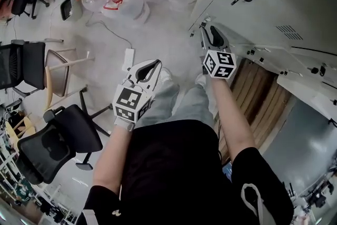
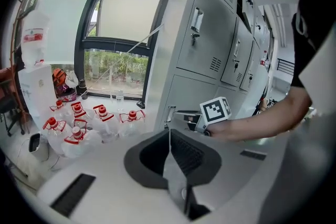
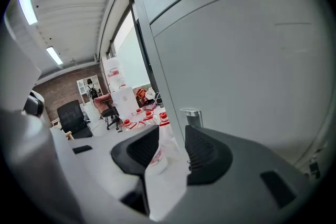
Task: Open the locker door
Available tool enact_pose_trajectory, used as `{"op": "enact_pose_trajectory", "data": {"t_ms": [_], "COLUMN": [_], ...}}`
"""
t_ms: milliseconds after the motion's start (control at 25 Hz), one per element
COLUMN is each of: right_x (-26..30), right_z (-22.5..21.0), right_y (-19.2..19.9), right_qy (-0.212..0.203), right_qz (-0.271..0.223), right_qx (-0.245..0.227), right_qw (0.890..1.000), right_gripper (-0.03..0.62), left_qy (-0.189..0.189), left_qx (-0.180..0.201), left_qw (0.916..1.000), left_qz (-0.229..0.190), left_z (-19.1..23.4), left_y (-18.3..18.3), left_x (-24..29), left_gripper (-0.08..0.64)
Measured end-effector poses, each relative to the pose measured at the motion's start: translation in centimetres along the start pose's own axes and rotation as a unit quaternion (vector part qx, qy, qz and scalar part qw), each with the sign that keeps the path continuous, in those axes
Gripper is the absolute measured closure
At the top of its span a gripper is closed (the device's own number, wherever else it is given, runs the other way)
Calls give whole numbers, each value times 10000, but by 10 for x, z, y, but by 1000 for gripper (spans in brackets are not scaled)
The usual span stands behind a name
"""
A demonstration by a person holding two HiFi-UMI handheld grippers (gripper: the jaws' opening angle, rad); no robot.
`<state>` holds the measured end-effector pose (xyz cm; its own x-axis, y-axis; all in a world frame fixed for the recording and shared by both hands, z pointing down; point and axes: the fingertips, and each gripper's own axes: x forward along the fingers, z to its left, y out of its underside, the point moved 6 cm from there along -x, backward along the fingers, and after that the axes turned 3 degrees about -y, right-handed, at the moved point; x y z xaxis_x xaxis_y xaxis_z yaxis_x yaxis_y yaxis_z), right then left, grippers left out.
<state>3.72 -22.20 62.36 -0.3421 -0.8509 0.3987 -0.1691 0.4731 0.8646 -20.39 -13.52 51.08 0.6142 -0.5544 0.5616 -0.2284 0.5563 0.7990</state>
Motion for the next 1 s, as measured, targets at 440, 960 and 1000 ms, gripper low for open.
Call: {"op": "enact_pose_trajectory", "data": {"t_ms": [440,960,1000], "right_x": [55,75,75], "right_z": [-11,-10,-10], "right_y": [21,17,17], "right_qy": [579,947,979], "right_qz": [280,125,132], "right_qx": [-144,387,458], "right_qw": [9978,9947,9941], "right_gripper": [380,377,377], "left_qy": [-113,-36,-24], "left_qx": [-260,-422,-416], "left_qw": [9996,9988,9989], "left_qz": [90,232,235], "left_z": [24,31,31], "left_y": [22,38,38], "left_x": [-13,-15,-15], "left_gripper": [535,535,535]}}
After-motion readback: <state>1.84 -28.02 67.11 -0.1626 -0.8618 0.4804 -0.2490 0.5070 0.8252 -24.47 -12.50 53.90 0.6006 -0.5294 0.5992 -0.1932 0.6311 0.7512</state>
